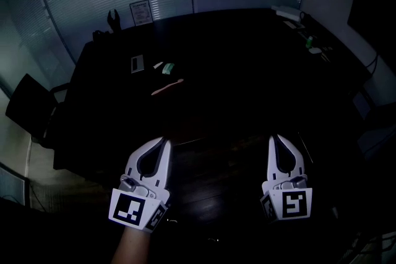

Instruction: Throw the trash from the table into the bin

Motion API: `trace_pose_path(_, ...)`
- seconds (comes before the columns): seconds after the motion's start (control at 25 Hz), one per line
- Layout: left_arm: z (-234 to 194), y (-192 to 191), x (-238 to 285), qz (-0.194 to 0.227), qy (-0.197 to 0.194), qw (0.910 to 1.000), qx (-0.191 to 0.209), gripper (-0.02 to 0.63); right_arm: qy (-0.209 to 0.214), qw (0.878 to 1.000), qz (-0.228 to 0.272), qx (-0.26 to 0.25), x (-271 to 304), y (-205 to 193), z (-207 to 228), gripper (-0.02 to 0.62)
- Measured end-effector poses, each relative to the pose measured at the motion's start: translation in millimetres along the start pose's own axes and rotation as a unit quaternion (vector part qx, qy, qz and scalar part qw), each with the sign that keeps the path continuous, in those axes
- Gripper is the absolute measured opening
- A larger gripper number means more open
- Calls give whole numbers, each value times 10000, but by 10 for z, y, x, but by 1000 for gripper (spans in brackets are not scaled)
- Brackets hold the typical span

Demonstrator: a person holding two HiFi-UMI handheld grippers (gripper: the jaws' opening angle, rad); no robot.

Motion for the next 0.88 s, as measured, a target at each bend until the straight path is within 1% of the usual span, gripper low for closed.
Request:
trace_pose_path(0.24, -233, 49, -168, 27, 306, 9995, -94, 0, 237, 9994, 223, -77, 84, 249, -206, 5)
trace_pose_path(0.44, -419, 23, -343, 18, 373, 9993, -92, 0, 479, 9979, 373, -212, 202, 380, -457, 5)
trace_pose_path(0.68, -815, 84, -487, 76, 740, 9972, -96, 0, 674, 9963, 498, -185, 470, 588, -757, 5)
trace_pose_path(0.88, -1175, 89, -572, 92, 847, 9963, -140, 0, 860, 9946, 552, -164, 707, 717, -1065, 5)
Point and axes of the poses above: the fingertips, and each gripper's own axes: x forward along the fingers, z to its right, y out of its top, the point moved 6 cm from there along -x, backward along the fingers, and after that the axes turned 14 degrees about -z, right-handed, at the moved point
